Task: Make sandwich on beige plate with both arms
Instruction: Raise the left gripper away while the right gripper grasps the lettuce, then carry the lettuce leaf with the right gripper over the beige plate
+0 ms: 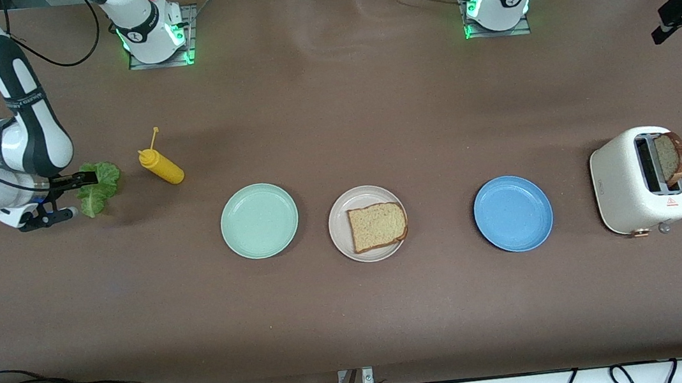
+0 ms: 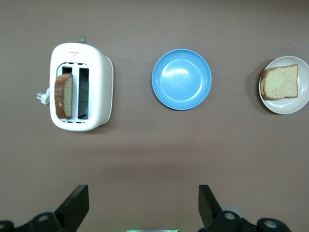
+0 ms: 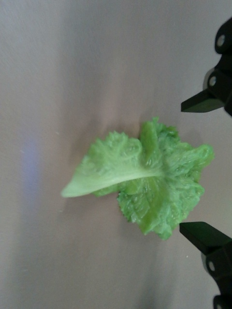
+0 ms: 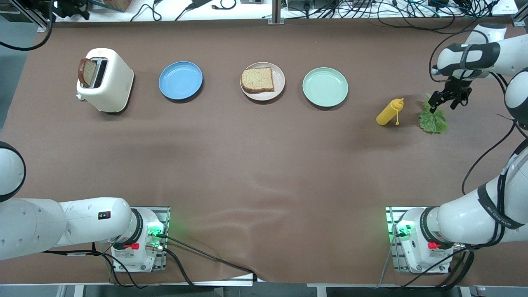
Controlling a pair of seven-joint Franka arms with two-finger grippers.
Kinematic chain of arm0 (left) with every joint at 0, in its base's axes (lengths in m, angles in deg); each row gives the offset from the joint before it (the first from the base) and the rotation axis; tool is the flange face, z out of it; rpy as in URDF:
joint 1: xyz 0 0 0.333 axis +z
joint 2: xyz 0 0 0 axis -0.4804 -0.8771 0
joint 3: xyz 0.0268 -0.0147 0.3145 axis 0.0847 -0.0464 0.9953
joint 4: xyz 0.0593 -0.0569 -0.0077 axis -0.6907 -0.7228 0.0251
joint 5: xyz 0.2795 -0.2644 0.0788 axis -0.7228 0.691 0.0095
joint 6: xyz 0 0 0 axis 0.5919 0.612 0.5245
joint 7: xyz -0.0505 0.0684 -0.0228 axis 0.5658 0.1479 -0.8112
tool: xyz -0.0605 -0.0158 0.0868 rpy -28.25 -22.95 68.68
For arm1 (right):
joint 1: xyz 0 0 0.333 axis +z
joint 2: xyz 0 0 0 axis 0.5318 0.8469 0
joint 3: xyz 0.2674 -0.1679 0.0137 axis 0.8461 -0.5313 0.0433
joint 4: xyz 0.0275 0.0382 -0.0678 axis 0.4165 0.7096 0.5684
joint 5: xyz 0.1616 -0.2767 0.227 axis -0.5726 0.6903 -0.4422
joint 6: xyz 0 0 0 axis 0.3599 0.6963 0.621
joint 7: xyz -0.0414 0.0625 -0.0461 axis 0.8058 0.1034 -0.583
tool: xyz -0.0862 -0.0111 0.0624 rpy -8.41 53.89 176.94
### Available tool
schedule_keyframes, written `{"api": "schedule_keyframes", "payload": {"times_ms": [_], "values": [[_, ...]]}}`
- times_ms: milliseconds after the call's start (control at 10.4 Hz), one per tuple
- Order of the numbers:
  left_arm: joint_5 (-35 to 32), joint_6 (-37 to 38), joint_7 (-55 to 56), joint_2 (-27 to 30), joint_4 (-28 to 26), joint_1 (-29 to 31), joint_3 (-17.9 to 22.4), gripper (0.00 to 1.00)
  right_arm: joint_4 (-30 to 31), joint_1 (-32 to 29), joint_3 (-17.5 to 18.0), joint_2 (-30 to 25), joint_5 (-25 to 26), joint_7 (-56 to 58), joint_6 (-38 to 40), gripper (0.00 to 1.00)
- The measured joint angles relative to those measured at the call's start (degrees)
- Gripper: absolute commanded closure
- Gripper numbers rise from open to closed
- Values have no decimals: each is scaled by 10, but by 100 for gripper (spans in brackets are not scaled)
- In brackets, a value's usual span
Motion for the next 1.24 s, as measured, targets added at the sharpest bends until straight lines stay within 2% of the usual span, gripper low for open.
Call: {"api": "schedule_keyframes", "payload": {"times_ms": [383, 479, 670, 766, 957, 1053, 1244], "values": [[-7, 30, 8, -19, 19, -84, 32, 0, 17, 0, 0, 30, 0, 60, -55, 0], [-15, 34, 8, -26, 21, -117, 56, 0, 17, 0, 0, 35, 0, 64, -59, 25], [-23, 36, 20, -36, 35, -166, 96, 0, 17, 0, 0, 35, 0, 67, -58, 65], [-23, 37, 24, -40, 45, -169, 101, 0, 17, 0, 0, 35, 0, 67, -58, 78], [-23, 39, 27, -45, 52, -164, 106, 0, 16, 0, 0, 35, 0, 68, -58, 96], [-23, 40, 28, -46, 53, -165, 107, 0, 16, 0, 0, 34, 0, 68, -58, 100], [-23, 41, 30, -53, 54, -162, 110, 0, 11, 0, 0, 34, 0, 68, -53, 100]]}}
